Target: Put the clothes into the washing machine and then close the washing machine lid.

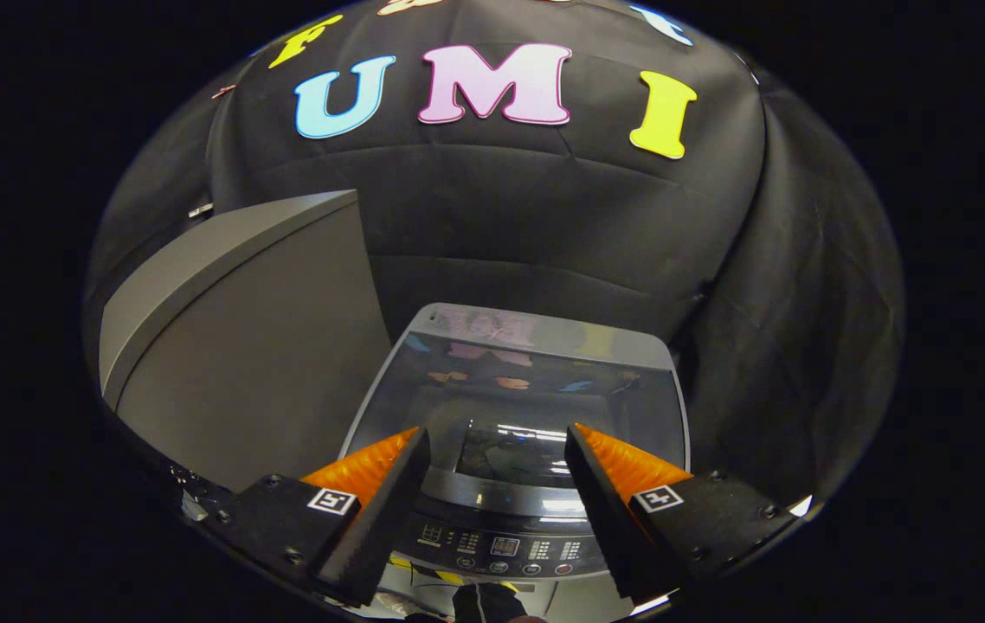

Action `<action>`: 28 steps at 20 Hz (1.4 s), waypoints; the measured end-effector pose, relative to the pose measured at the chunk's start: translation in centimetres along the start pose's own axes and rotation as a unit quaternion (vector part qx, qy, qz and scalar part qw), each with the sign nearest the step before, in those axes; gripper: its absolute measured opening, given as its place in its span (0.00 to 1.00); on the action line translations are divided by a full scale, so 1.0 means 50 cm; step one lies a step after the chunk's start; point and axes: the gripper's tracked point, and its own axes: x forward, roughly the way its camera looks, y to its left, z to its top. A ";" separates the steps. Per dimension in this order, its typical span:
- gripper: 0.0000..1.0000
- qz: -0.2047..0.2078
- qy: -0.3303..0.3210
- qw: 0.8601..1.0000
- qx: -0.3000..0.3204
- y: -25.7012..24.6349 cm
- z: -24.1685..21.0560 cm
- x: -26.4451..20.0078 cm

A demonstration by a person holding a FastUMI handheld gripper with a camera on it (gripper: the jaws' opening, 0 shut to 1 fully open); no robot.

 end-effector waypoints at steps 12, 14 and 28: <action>1.00 -0.024 -0.247 0.964 0.090 0.003 0.361 -0.202; 0.99 -0.031 -0.290 0.952 0.092 0.013 0.388 -0.250; 0.99 -0.021 -0.364 0.927 0.092 0.149 0.375 -0.398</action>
